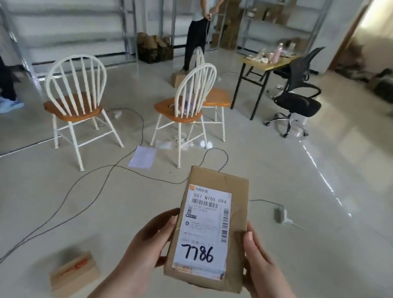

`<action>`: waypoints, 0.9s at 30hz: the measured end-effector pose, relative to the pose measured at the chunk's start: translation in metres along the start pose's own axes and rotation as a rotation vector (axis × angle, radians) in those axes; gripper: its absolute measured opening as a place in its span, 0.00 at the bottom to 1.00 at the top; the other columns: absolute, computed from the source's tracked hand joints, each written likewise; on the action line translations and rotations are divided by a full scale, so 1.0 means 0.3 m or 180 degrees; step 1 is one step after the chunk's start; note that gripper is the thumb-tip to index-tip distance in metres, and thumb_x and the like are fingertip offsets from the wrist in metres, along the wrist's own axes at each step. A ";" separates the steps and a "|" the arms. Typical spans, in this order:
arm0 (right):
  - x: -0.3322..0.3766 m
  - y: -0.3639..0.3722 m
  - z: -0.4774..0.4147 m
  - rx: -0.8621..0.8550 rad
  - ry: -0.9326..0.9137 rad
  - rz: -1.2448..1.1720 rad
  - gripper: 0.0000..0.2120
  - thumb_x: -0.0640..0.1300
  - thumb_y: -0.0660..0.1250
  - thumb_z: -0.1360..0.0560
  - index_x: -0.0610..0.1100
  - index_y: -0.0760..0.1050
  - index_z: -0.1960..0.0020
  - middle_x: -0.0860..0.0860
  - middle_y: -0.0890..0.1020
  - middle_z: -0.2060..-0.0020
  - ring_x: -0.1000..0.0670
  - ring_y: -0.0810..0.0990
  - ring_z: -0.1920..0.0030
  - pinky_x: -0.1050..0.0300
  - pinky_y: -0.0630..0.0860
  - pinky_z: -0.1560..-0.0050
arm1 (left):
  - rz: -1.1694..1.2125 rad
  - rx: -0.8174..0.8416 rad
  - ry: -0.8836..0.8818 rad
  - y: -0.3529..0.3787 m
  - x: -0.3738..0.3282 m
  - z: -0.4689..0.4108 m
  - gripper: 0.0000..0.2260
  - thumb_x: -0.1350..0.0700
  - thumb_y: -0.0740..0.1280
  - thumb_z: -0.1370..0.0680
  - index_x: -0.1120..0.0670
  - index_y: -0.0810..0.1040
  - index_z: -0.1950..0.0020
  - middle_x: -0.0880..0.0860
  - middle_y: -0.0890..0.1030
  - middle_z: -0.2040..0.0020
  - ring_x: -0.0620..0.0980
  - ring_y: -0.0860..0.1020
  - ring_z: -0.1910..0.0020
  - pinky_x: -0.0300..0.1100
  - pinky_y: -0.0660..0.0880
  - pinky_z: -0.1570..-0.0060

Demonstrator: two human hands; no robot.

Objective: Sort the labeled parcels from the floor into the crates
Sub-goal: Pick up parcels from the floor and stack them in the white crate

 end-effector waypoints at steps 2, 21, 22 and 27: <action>0.016 -0.089 0.080 -0.0250 -0.0098 -0.0037 0.24 0.60 0.55 0.29 0.68 0.63 0.33 0.63 0.80 0.42 0.58 0.78 0.41 0.56 0.77 0.51 | -0.0092 0.0284 0.0029 0.113 -0.011 0.007 0.21 0.40 0.62 0.30 0.41 0.77 0.40 0.44 0.83 0.45 0.44 0.79 0.43 0.51 0.76 0.47; -0.110 -1.174 1.455 -0.3429 -0.0861 -0.0670 0.29 0.65 0.60 0.28 0.67 0.57 0.29 0.61 0.75 0.36 0.54 0.76 0.37 0.44 0.74 0.38 | -0.0742 0.3269 -0.0241 1.790 0.293 0.586 0.13 0.48 0.59 0.21 0.46 0.78 0.40 0.51 0.83 0.45 0.55 0.80 0.43 0.61 0.72 0.41; -0.131 -1.207 1.561 -0.3659 -0.0855 -0.0744 0.30 0.64 0.59 0.30 0.67 0.57 0.29 0.61 0.75 0.36 0.54 0.76 0.37 0.47 0.75 0.39 | -0.0740 0.3458 -0.0314 1.885 0.328 0.665 0.13 0.49 0.59 0.21 0.48 0.78 0.40 0.52 0.84 0.46 0.56 0.80 0.44 0.60 0.72 0.42; -0.277 -1.278 2.008 -0.4777 -0.0799 -0.1355 0.28 0.61 0.59 0.31 0.67 0.61 0.31 0.61 0.76 0.40 0.55 0.75 0.40 0.54 0.75 0.50 | -0.0950 0.4389 -0.0600 2.227 0.502 1.043 0.11 0.51 0.60 0.20 0.50 0.77 0.41 0.54 0.85 0.51 0.55 0.83 0.51 0.54 0.79 0.52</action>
Point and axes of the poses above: each hand's wrist, its own z-axis away from the middle knuckle, its own y-axis out of the palm, x = y × z, the point moved 6 cm from there along -z, towards the middle knuckle
